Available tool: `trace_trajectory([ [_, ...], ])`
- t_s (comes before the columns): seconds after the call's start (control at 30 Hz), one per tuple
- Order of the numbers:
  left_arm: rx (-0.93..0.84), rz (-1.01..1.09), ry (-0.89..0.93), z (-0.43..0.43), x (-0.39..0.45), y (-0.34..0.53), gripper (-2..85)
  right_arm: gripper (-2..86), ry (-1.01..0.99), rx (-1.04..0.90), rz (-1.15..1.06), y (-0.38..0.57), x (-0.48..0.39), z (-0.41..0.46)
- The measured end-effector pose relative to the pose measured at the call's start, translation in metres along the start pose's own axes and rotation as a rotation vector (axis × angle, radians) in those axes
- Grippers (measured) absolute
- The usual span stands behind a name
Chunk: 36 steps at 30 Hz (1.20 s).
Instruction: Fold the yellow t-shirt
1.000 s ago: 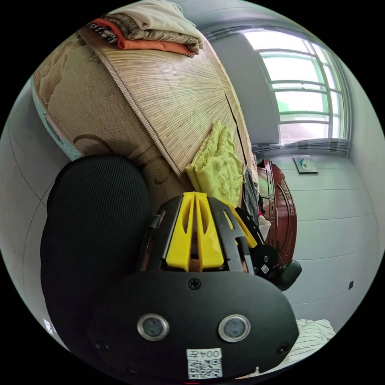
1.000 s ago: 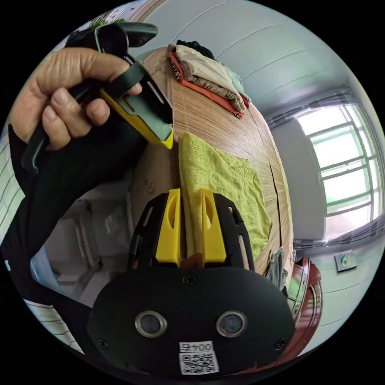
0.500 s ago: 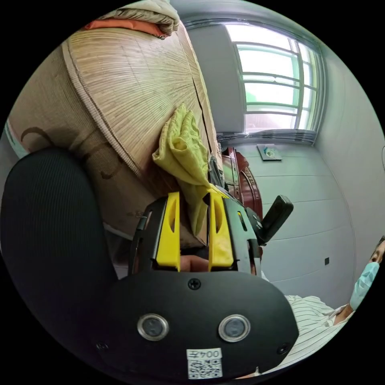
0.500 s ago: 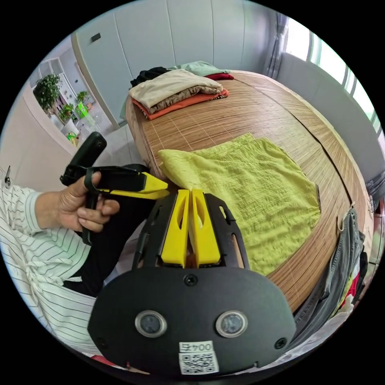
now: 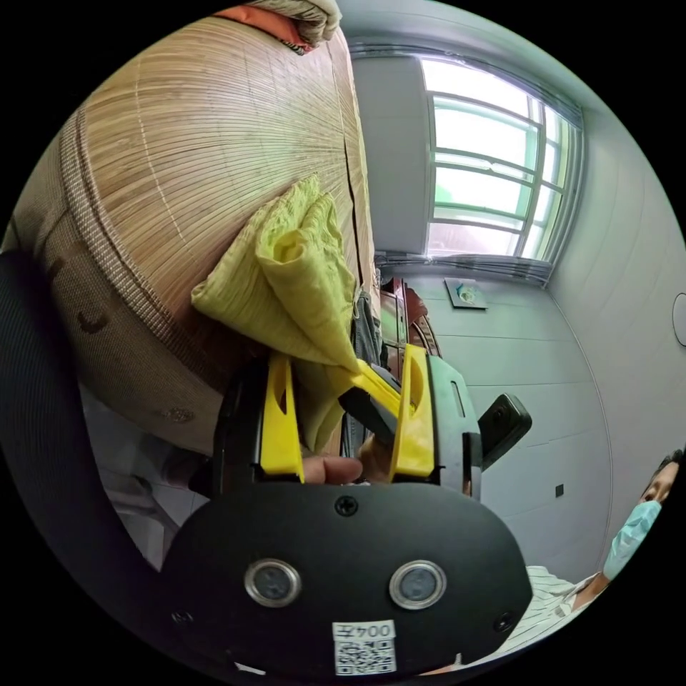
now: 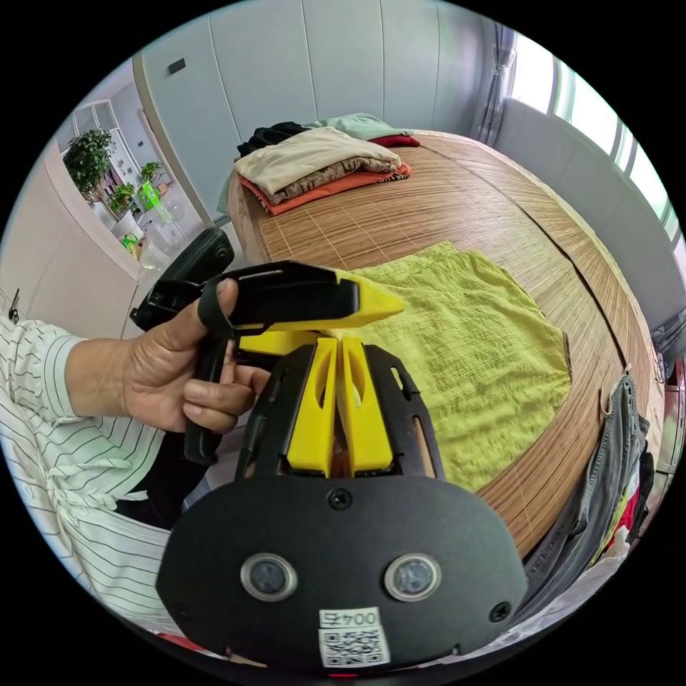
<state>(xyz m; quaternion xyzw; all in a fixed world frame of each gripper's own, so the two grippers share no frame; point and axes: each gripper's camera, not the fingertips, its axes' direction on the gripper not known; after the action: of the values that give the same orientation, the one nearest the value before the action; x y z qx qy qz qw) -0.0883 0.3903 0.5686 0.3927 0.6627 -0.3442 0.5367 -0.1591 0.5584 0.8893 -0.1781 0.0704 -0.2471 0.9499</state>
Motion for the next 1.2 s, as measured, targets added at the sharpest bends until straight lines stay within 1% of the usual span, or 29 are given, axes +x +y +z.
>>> trace_trajectory([
  [0.07, -0.012, -0.016, -0.012, 0.006, -0.002, -0.009, 20.6, 0.3, -0.006, 0.007, 0.004, 0.011, 0.013, 0.006],
  [0.17, -0.054, -0.128, 0.005, 0.017, -0.016, -0.021, 17.8, 2.0, -0.014, 0.007, -0.001, 0.026, 0.030, 0.013],
  [0.23, -0.055, -0.206, 0.015, 0.021, -0.025, -0.026, 13.3, 4.1, -0.022, 0.012, -0.014, 0.037, 0.039, 0.016],
  [0.33, -0.053, -0.219, -0.006, 0.025, -0.025, -0.031, 9.3, 7.5, -0.071, 0.047, -0.005, 0.062, 0.060, 0.011],
  [0.4, -0.072, -0.175, -0.039, 0.028, -0.017, -0.034, 8.4, 8.4, -0.126, 0.098, 0.047, 0.087, 0.082, 0.001],
  [0.5, -0.078, -0.106, -0.078, 0.033, -0.003, -0.038, 8.5, 8.7, -0.233, 0.198, 0.258, 0.148, 0.143, -0.012],
  [0.57, -0.098, -0.112, -0.061, 0.039, -0.002, -0.041, 8.6, 8.6, -0.380, 0.307, 0.497, 0.210, 0.204, -0.014],
  [0.6, -0.098, -0.116, -0.066, 0.042, -0.001, -0.043, 8.5, 8.6, -0.411, 0.336, 0.555, 0.226, 0.218, -0.013],
  [0.67, -0.106, -0.125, -0.099, 0.047, 0.000, -0.046, 8.0, 9.6, -0.522, 0.433, 0.753, 0.285, 0.268, -0.007],
  [0.73, -0.129, -0.151, -0.105, 0.055, 0.004, -0.050, 6.7, 10.8, -0.602, 0.479, 0.858, 0.319, 0.296, 0.003],
  [0.87, -0.142, -0.172, -0.100, 0.064, 0.023, -0.061, 5.8, 13.2, -0.757, 0.493, 0.961, 0.365, 0.336, 0.030],
  [0.97, -0.130, -0.199, -0.040, 0.068, 0.037, -0.073, 5.6, 13.6, -0.851, 0.526, 1.048, 0.389, 0.359, 0.050],
  [1.1, -0.141, -0.216, -0.007, 0.076, 0.055, -0.090, 5.5, 13.6, -0.925, 0.544, 1.104, 0.405, 0.379, 0.069],
  [1.2, -0.168, -0.189, -0.039, 0.081, 0.065, -0.101, 5.5, 13.6, -0.944, 0.561, 1.109, 0.406, 0.392, 0.078],
])
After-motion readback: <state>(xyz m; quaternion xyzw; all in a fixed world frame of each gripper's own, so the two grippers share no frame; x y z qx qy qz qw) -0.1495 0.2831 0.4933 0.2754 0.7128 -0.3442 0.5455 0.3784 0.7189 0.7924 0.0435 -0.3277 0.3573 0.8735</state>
